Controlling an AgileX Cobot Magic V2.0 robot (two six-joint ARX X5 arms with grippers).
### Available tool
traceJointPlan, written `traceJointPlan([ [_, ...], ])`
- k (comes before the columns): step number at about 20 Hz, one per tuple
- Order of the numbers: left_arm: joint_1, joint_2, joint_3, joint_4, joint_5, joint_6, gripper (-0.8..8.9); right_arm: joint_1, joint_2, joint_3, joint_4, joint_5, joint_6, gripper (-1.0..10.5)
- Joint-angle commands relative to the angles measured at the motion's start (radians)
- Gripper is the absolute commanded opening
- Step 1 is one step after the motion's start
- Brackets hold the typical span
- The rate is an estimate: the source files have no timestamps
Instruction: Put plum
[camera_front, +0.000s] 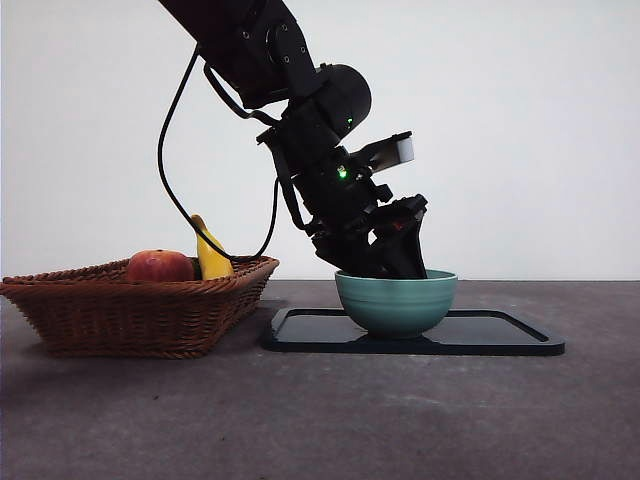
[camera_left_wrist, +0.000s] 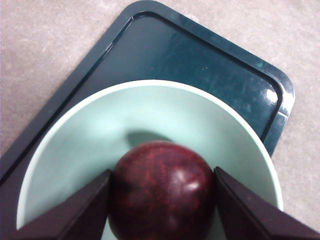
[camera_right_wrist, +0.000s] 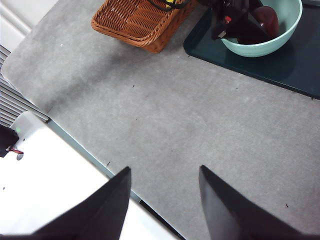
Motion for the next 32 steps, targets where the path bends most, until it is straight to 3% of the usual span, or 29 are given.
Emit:
traceJointPlan([
  [1,-0.011,0.029,0.028,-0.003,-0.004,0.009,1.82,0.005,0.005,0.005,0.007,0.000,0.007,2.2],
  [7,-0.007,-0.024,0.033,-0.003,-0.004,-0.006,1.82,0.005,0.005,0.005,0.011,0.000,0.007,2.2],
  [15,0.043,-0.338,0.034,-0.043,-0.003,-0.092,1.83,0.005,0.005,0.005,0.016,-0.001,0.003,2.2],
  [23,0.129,-0.729,0.033,-0.347,-0.003,-0.135,1.86,0.005,0.005,0.005,0.023,-0.001,-0.022,2.2],
  [28,0.198,-0.867,0.011,-0.556,-0.003,-0.134,1.92,0.005,0.005,0.005,0.037,-0.002,-0.029,2.2],
  [32,0.238,-0.971,-0.186,-0.521,-0.003,-0.148,1.95,0.005,0.005,0.005,0.038,-0.003,-0.043,2.2],
])
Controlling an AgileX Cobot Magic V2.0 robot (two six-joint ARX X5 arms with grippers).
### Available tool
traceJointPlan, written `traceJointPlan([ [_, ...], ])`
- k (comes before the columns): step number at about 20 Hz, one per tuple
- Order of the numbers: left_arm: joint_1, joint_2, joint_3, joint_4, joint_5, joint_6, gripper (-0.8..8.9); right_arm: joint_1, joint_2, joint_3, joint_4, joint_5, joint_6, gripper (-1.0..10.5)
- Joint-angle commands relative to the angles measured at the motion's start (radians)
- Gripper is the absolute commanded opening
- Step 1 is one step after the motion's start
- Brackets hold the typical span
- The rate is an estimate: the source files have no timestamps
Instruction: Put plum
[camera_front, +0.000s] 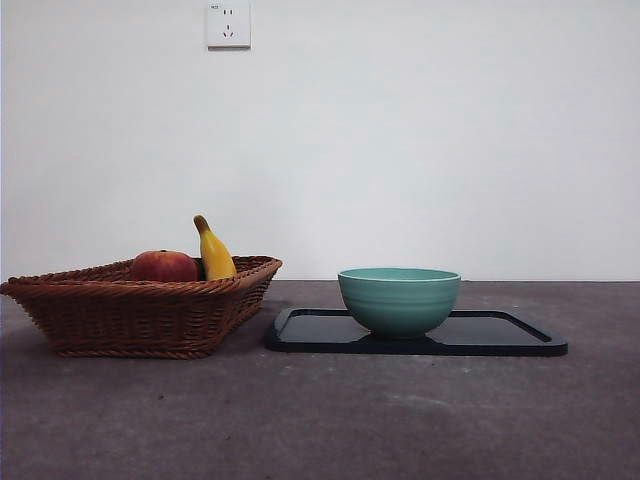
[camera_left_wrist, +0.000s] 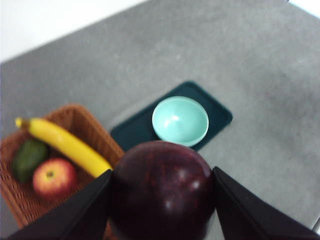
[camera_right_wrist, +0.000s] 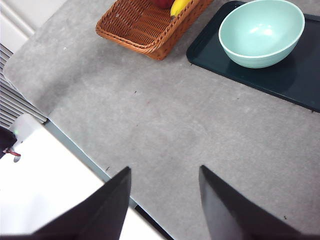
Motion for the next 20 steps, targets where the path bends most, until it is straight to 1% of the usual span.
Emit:
traceJointPlan([
  [1,0.015,-0.040,-0.130,0.084,-0.002,-0.026,1.95,0.005,0.005,0.005,0.011,-0.003,-0.016,2.2],
  [5,0.067,-0.086,-0.403,0.330,-0.007,-0.030,1.94,0.005,0.005,0.005,0.010,-0.003,-0.015,2.2],
  [8,0.098,-0.063,-0.567,0.514,-0.076,-0.013,1.93,0.005,0.005,0.005,0.009,-0.004,-0.014,2.2],
  [10,0.114,-0.024,-0.629,0.604,-0.103,0.008,1.90,0.005,0.005,0.005,0.010,-0.004,-0.014,2.2],
  [12,0.134,0.053,-0.648,0.665,-0.103,0.013,1.90,0.005,0.005,0.005,0.010,-0.003,-0.014,2.2],
  [16,0.137,0.212,-0.648,0.762,-0.103,0.026,1.89,0.005,0.005,0.005,0.009,-0.003,-0.010,2.2],
  [20,0.137,0.321,-0.648,0.833,-0.111,0.026,1.90,0.005,0.005,0.005,0.009,-0.003,-0.005,2.2],
])
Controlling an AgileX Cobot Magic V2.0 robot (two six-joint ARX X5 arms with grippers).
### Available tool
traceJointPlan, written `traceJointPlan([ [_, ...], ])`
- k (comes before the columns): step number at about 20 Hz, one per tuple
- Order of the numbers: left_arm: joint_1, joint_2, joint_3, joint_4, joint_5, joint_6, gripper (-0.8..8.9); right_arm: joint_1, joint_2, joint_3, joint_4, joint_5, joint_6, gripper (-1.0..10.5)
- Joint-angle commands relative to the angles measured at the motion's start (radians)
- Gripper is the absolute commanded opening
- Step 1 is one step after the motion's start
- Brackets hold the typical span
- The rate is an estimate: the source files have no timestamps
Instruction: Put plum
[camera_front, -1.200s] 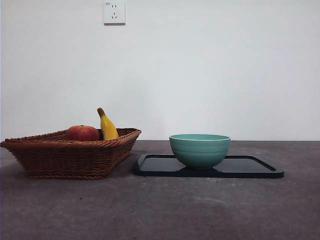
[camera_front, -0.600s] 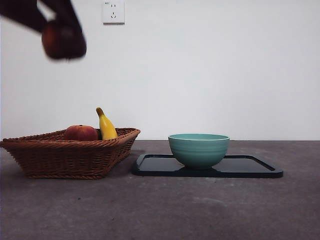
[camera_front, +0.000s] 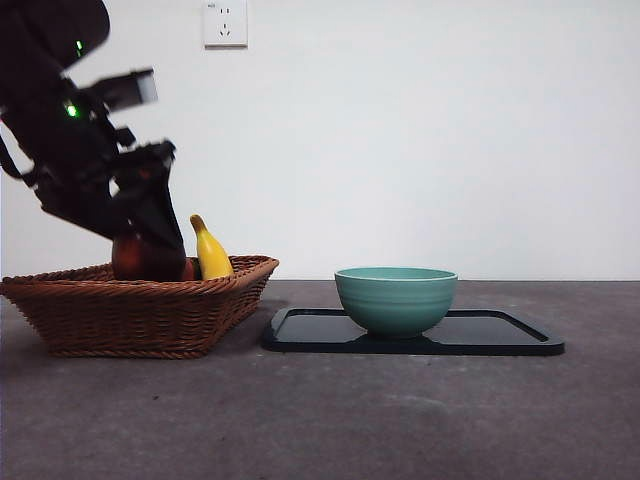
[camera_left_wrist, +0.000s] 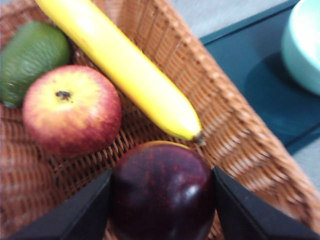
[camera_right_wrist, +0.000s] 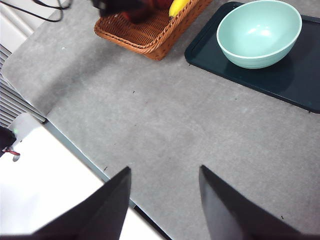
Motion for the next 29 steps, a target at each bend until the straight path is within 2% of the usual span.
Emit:
traceJointPlan([
  [1,-0.003,0.050,0.009,0.033,-0.018,0.016,1.90,0.005,0.005,0.005,0.009,-0.003,0.004,2.2],
  [10,0.021,0.126,0.009,0.039,-0.029,0.022,1.92,0.005,0.005,0.005,0.009,-0.003,0.016,2.2],
  [11,0.021,0.126,0.009,0.035,-0.029,0.022,2.06,0.005,0.005,0.005,0.009,-0.003,0.015,2.2],
  [14,0.021,0.126,0.009,0.033,-0.029,0.014,3.60,0.005,0.005,0.005,0.010,-0.003,0.015,2.2],
  [18,0.021,0.119,0.010,0.032,-0.029,0.010,3.79,0.005,0.005,0.005,0.010,-0.003,0.015,2.2],
  [23,0.021,0.042,0.012,0.032,-0.029,-0.009,4.10,0.005,0.005,0.005,0.010,-0.003,0.014,2.2],
  [29,0.011,-0.154,0.012,-0.029,-0.014,-0.065,4.06,0.005,0.005,0.005,0.011,-0.002,0.014,2.2],
])
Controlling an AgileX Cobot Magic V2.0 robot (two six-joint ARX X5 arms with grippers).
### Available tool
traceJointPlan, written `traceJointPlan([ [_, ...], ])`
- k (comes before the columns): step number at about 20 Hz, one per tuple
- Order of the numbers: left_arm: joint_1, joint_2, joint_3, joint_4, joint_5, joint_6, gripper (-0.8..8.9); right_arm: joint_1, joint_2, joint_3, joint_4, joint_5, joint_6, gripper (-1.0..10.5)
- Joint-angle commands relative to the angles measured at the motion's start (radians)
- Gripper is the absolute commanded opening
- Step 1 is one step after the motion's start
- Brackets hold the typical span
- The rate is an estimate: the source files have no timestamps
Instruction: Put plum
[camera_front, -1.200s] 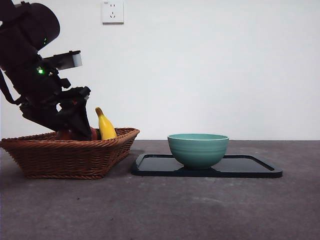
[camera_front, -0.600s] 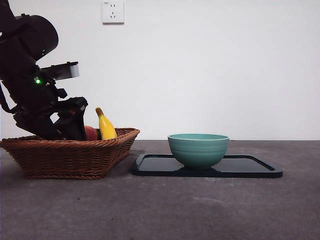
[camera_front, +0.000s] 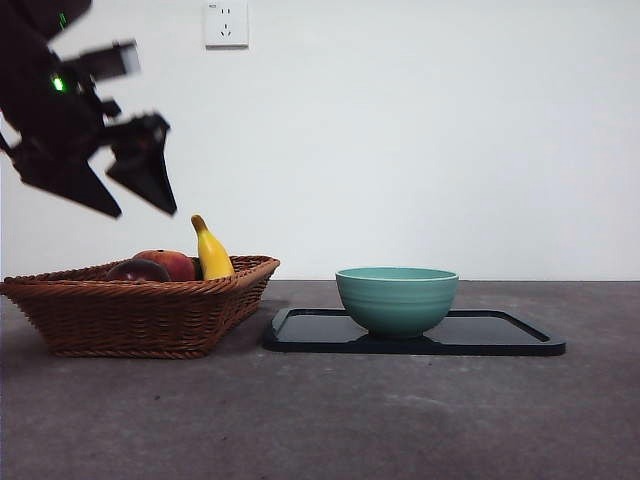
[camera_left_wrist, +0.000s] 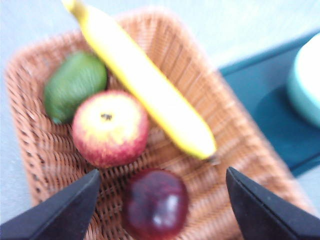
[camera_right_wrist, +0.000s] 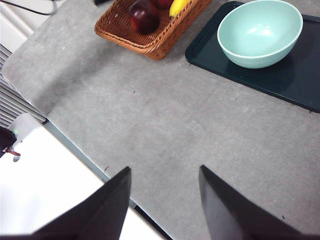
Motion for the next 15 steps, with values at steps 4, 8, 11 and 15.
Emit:
traceJointPlan([
  [4,-0.031,-0.220,0.012,-0.155,0.094,-0.040,4.04,0.005,0.005,0.005,0.024,0.000,0.009,2.2],
  [8,-0.033,-0.393,0.012,-0.305,0.251,-0.056,4.04,0.005,0.005,0.005,0.049,0.000,0.007,2.2],
  [11,-0.033,-0.502,0.012,-0.425,0.356,-0.058,4.04,0.005,0.006,0.005,0.067,0.000,0.007,2.2],
  [15,-0.033,-0.612,0.012,-0.574,0.443,-0.057,4.04,0.005,0.006,0.005,0.067,0.000,0.008,2.2],
])
